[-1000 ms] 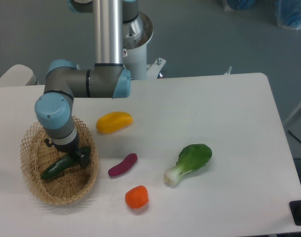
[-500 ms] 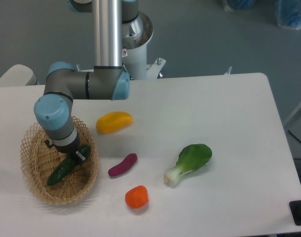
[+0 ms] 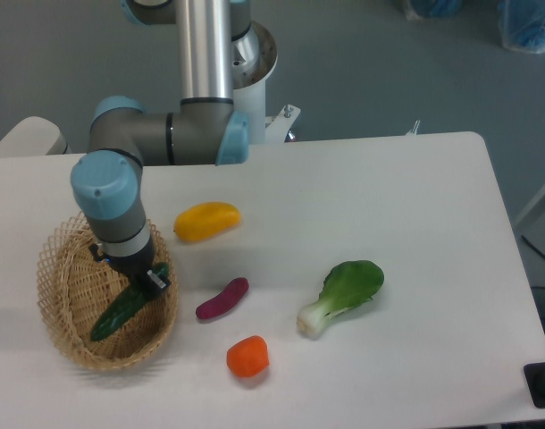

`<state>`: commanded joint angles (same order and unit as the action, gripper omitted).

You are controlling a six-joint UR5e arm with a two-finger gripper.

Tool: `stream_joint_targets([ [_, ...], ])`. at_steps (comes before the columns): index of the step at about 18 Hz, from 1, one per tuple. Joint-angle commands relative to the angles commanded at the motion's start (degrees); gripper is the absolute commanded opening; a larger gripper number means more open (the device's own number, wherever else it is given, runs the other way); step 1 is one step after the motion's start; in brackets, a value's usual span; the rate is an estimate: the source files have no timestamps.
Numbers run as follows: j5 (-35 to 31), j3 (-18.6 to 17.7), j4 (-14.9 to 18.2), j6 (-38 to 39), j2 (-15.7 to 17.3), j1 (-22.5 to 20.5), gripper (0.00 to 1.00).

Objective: Pick up the cucumber from the basket
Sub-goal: 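Lift the cucumber out of the basket and carry it away, then carry the held cucumber beside the bok choy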

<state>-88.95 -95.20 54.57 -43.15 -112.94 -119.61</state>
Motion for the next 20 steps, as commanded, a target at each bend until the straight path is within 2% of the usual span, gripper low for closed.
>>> stream_joint_targets([
  [4, 0.2, 4.4, 5.0, -6.1, -0.3, -4.8, 0.16],
  [9, 0.3, 9.0, 6.9, -12.5, -3.2, -10.8, 0.16],
  [15, 0.2, 16.6, 10.4, -22.7, -9.5, -18.1, 0.16],
  [20, 0.2, 25.0, 10.9, -28.2, -16.5, -22.2, 0.16],
])
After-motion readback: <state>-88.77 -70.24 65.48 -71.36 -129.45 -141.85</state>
